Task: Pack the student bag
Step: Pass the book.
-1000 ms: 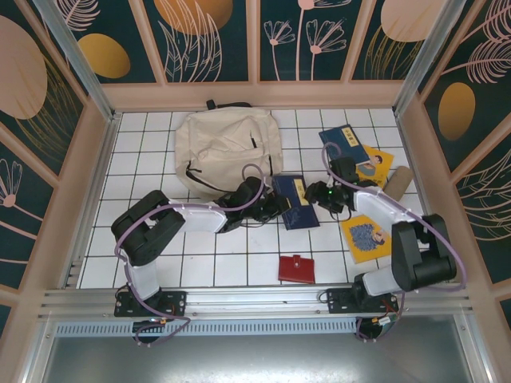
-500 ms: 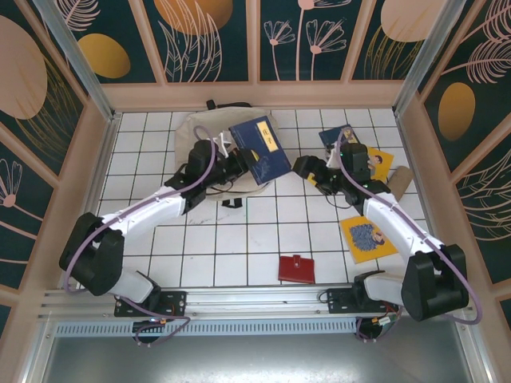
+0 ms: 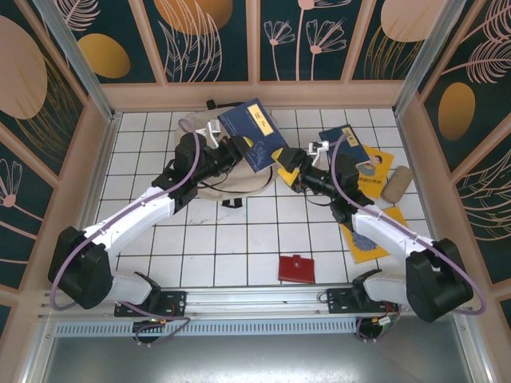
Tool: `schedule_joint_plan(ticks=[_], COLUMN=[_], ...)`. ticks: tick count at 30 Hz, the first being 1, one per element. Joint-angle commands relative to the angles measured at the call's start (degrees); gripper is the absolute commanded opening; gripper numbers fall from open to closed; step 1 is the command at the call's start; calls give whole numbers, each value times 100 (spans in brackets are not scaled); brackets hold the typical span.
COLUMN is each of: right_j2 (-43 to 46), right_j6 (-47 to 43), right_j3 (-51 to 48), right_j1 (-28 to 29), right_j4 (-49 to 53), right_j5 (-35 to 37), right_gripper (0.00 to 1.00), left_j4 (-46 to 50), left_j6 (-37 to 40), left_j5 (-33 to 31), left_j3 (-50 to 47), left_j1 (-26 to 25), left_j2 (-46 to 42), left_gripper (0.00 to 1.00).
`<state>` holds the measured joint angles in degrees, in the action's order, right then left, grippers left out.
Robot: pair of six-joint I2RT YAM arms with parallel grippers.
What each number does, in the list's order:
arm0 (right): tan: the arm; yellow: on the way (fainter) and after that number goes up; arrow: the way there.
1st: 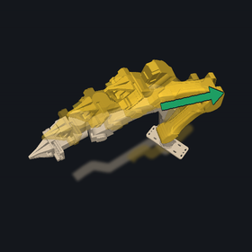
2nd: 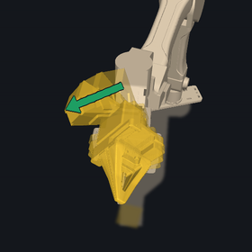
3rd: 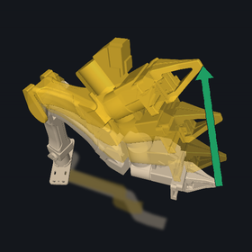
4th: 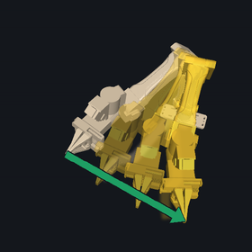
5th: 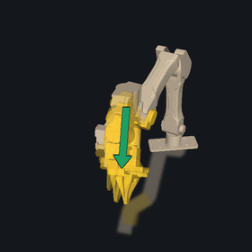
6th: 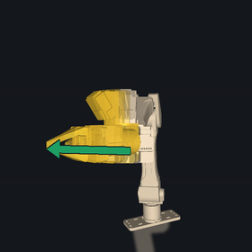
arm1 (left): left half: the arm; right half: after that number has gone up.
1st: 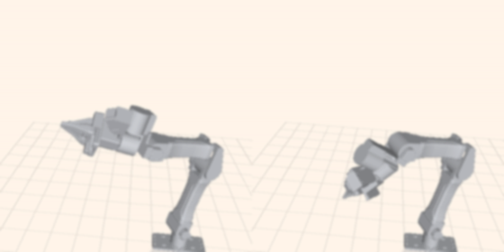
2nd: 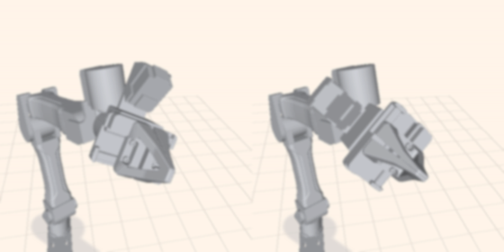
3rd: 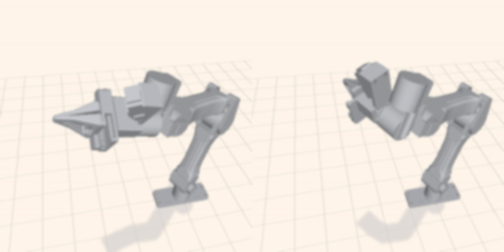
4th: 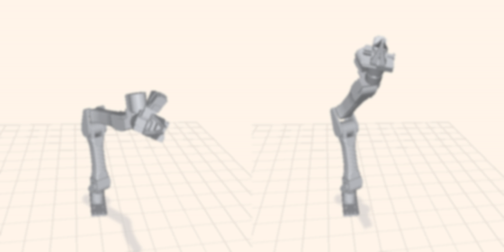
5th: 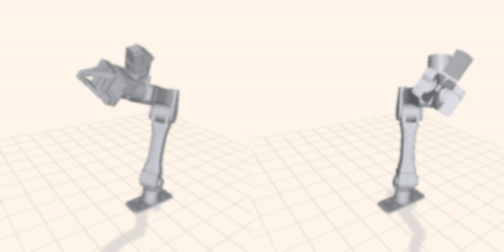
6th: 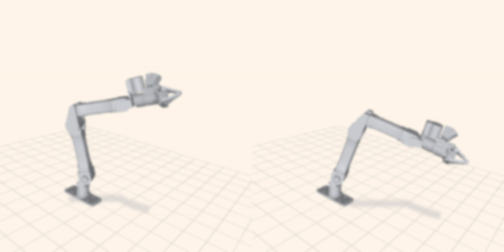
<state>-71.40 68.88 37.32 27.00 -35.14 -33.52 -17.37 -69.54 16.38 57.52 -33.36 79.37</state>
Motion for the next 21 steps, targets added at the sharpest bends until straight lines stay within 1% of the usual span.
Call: schedule_joint_plan(ticks=[1, 4, 6, 7, 9, 11, 12, 14, 15, 17, 18, 21], right_j2=[-157, -272, -380, -423, -495, -494, -496, -498, -512, -571, -617, -656], right_j6=[569, 753, 904, 958, 1042, 1083, 1083, 1075, 1066, 1088, 1063, 853], right_j3=[15, 73, 66, 50, -11, -62, -59, -58, -58, -10, 28, 164], right_j1=[212, 337, 367, 376, 402, 402, 504, 524, 534, 560, 569, 586], right_j4=[-1302, -1579, -1870, -2015, -2382, -2524, -2518, -2491, -2466, -2351, -2307, -1903], right_j5=[21, 224, 261, 296, 381, 515, 567, 671, 728, 817, 806, 798], right_gripper=[97, 88, 80, 77, 65, 60, 56, 50, 44, 36, 31, 20], left_j4=[-786, -1226, -1384, -1432, -1414, -1304, -1279, -1273, -1301, -1404, -1450, -1393], left_j6=[-572, -1020, -1206, -1268, -1334, -1343, -1351, -1361, -1382, -1421, -1436, -1354], left_j5=[260, 386, 452, 447, 369, 294, 279, 257, 242, 258, 267, 262], left_j3=[-124, -367, -451, -498, -574, -610, -623, -644, -676, -760, -798, -860], left_j1=[26, 25, 23, 31, 25, 23, 28, 24, 31, 26, 29, 39], left_j2=[-157, -166, -167, -188, -261, -340, -368, -405, -422, -430, -423, -430], left_gripper=[0, 0, 0, 0, 0, 0, 0, 0, 0, 0, 0, 0])
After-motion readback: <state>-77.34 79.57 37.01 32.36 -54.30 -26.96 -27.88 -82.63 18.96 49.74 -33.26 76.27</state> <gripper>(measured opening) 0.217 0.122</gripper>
